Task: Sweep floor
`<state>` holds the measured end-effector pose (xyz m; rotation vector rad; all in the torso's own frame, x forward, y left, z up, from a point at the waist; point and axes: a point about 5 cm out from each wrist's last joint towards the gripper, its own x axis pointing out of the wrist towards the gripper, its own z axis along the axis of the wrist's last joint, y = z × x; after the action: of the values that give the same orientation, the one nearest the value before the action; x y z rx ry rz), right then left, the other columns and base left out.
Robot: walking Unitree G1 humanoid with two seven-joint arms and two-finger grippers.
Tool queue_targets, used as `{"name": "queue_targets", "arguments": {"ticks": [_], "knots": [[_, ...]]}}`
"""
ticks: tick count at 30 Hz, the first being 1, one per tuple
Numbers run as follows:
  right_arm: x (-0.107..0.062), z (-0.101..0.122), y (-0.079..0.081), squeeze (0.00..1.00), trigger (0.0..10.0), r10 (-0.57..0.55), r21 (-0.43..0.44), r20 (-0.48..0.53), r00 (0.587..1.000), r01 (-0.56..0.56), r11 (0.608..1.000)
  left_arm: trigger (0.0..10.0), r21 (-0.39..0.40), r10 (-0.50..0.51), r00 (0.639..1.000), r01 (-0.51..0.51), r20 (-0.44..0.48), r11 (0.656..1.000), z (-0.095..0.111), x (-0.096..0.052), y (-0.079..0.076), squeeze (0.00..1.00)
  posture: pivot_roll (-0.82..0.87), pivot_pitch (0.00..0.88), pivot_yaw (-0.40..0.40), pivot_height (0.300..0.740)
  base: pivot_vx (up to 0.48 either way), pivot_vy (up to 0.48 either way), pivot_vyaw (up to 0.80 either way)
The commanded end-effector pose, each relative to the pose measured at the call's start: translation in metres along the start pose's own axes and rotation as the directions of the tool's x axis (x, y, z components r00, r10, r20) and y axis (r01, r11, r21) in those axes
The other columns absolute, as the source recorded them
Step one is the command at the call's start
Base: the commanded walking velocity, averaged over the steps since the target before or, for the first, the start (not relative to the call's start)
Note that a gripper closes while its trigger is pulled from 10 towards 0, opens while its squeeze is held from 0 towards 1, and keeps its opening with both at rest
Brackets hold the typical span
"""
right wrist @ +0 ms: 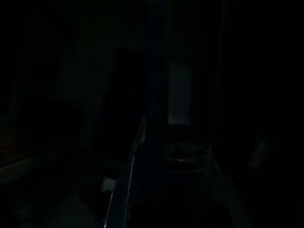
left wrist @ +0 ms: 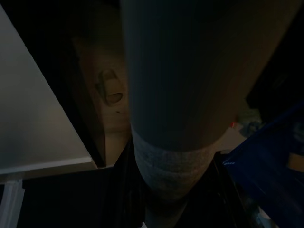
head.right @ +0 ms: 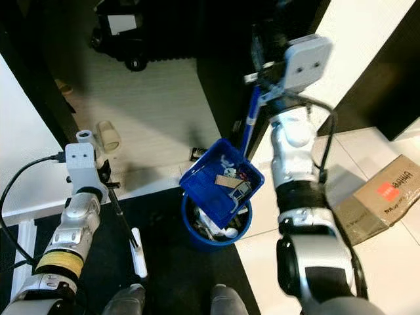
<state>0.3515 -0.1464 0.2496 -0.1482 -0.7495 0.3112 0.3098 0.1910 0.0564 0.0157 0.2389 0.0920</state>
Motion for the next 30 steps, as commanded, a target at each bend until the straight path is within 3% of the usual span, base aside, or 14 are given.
{"name": "queue_targets", "arguments": {"ticks": [1,6,7,16,25,30], "knots": [[0.002,0.008,0.009,0.0,10.0,0.059,-0.026,0.032,0.998,-0.058,0.998,10.0,0.008,-0.008,0.999,0.008,0.031,1.0,0.005,-0.001,0.0,0.0,0.03,0.044,-0.07,0.74,0.0,0.0,0.0],[-0.005,0.014,0.026,0.0,10.0,0.162,-0.061,0.043,0.986,-0.16,0.985,10.0,0.008,-0.007,1.0,0.007,0.029,1.0,0.004,-0.002,0.0,0.0,0.03,0.049,-0.068,0.74,0.0,0.0,0.0],[-0.009,0.018,0.035,0.0,10.0,0.232,-0.089,0.045,0.972,-0.227,0.97,10.0,0.008,-0.007,1.0,0.007,0.029,1.0,0.004,-0.002,0.0,0.0,0.02,0.05,-0.066,0.74,0.0,0.0,0.0],[-0.029,0.028,0.058,0.0,10.0,0.399,-0.127,0.036,0.916,-0.391,0.911,10.0,0.004,-0.014,1.0,0.014,0.027,1.0,0.005,-0.001,-0.001,0.0,0.02,0.054,-0.064,0.74,0.0,0.0,0.0],[-0.049,0.037,0.058,0.0,10.0,0.461,-0.165,0.016,0.887,-0.453,0.876,10.0,0.002,-0.017,1.0,0.017,0.02,1.0,0.004,-0.002,-0.001,0.0,0.02,0.061,-0.062,0.74,0.0,0.0,0.0],[-0.051,0.045,0.057,0.0,10.0,0.475,-0.169,0.018,0.88,-0.466,0.869,10.0,0.001,-0.021,1.0,0.021,0.017,1.0,0.004,-0.002,0.0,0.0,0.02,0.064,-0.057,0.74,0.0,0.0,0.0]]}}
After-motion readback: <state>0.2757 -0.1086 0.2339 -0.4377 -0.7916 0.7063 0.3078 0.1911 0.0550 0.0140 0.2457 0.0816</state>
